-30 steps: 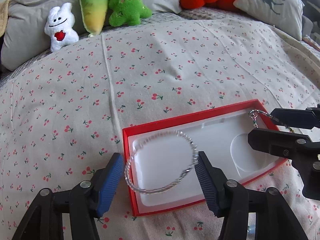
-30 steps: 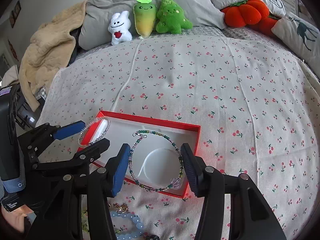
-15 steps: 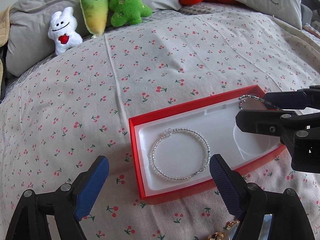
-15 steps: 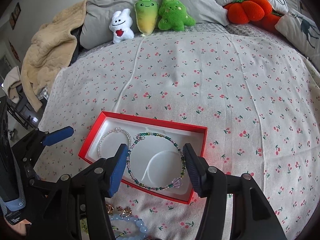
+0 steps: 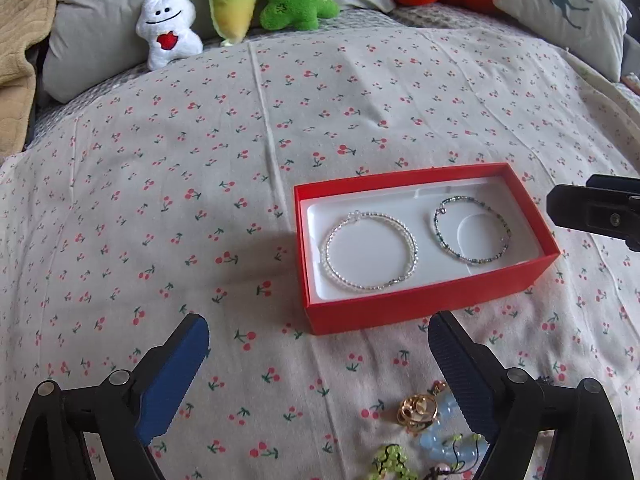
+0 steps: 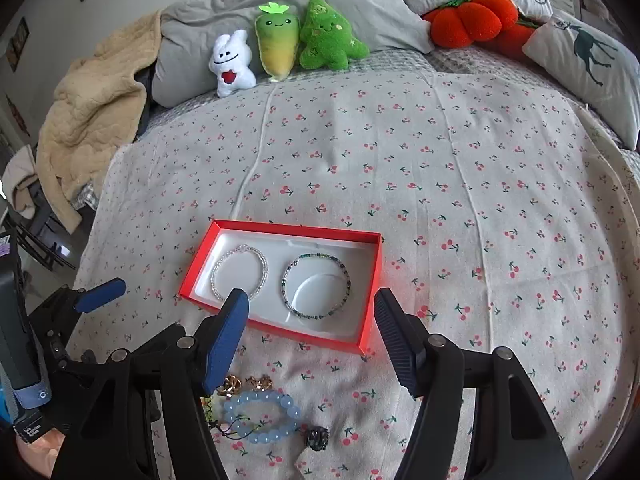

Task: Organize jewelry
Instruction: 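Lower both bracelets into the box insert and open both tools, then withdraw both tools from the box back toward the jewelry pile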

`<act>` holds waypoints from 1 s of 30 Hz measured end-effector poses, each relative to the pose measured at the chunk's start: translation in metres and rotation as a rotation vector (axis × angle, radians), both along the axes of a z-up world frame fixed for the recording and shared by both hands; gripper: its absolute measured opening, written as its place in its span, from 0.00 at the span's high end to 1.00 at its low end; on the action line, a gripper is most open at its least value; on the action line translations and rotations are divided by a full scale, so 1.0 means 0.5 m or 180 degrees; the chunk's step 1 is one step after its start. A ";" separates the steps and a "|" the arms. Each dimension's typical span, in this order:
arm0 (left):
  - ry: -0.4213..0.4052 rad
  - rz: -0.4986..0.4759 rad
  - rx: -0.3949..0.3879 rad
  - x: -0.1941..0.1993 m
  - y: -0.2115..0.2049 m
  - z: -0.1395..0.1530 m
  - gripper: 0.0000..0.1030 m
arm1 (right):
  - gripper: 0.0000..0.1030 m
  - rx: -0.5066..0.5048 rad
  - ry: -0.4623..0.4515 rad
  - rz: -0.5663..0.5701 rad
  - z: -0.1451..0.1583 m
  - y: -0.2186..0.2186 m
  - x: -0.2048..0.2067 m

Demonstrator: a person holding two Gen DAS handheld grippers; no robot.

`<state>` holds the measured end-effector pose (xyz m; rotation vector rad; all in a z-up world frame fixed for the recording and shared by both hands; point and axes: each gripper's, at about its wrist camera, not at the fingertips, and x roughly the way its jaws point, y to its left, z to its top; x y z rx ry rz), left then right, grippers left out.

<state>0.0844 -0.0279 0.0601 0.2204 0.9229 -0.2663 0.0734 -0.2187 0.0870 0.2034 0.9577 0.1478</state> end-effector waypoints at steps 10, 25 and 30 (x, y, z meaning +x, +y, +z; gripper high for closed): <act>0.0129 0.0206 -0.0048 -0.120 0.034 0.051 0.06 | 0.33 -0.0048 0.0090 -0.0124 0.064 -0.007 -0.144; 0.0528 0.0202 0.0155 -0.219 0.039 0.070 0.03 | 0.30 -0.0192 0.0388 -0.0176 0.119 0.015 -0.264; 0.0816 0.0156 -0.0006 -0.201 0.045 0.036 0.03 | 0.29 -0.0153 0.0458 -0.0152 0.098 0.020 -0.245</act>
